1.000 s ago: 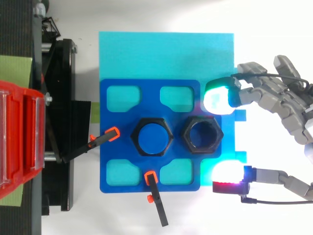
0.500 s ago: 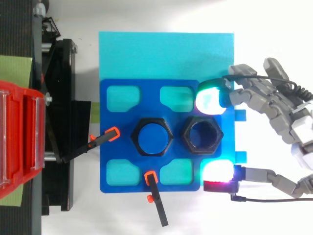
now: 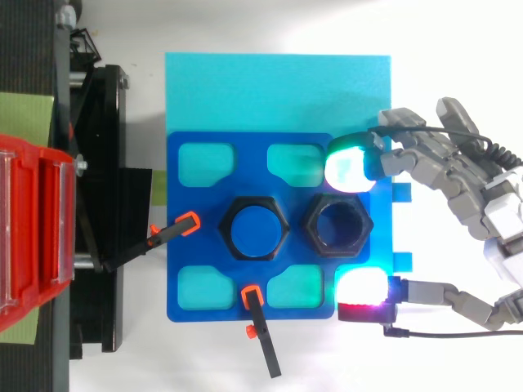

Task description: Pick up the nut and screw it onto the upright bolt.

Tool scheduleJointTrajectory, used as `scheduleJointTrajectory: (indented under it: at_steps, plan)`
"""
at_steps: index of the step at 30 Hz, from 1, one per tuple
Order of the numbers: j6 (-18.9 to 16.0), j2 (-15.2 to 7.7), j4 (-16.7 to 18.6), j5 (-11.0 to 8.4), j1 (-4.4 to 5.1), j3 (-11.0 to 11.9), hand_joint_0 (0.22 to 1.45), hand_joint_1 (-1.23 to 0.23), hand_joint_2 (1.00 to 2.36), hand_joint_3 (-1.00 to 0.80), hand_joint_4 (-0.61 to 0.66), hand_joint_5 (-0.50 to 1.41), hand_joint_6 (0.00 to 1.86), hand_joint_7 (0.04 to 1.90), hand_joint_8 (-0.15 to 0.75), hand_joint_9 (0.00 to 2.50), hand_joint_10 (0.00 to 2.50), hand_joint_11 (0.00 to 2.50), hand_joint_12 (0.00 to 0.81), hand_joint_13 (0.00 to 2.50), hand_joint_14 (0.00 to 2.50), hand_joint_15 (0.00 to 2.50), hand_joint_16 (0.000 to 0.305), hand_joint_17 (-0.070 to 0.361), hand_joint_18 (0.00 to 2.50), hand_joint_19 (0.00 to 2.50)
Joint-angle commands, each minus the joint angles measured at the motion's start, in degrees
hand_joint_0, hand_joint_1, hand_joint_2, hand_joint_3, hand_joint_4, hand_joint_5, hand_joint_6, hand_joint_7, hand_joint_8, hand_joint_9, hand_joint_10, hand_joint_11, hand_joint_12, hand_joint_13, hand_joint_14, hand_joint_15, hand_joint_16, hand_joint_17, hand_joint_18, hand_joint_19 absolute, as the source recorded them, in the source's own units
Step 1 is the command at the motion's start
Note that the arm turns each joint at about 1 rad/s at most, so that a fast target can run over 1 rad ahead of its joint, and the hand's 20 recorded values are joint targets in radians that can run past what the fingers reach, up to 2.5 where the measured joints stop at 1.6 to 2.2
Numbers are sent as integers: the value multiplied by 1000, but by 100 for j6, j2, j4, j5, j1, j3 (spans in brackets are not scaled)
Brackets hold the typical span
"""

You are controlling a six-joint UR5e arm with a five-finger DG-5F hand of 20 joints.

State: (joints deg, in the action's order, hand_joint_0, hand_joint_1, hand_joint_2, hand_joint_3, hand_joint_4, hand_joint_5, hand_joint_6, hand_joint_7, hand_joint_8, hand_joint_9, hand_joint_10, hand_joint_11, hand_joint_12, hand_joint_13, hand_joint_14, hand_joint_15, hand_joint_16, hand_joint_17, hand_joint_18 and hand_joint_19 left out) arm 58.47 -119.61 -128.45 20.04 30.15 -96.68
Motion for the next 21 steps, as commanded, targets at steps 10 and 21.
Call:
scheduleJointTrajectory:
  at_steps: [10, 21]
  plan:
    - [235, 0, 171, 18, -9, 0, 402, -923, 1000, -500, 289, -256, 502, 817, 328, 211, 0, 0, 406, 95, 0, 0, 53, 120, 0, 0]
    - [297, 0, 206, 18, -9, 0, 416, -916, 1000, -500, 289, -255, 503, 821, 324, 215, 0, 0, 401, 95, 0, 0, 52, 118, 0, 0]
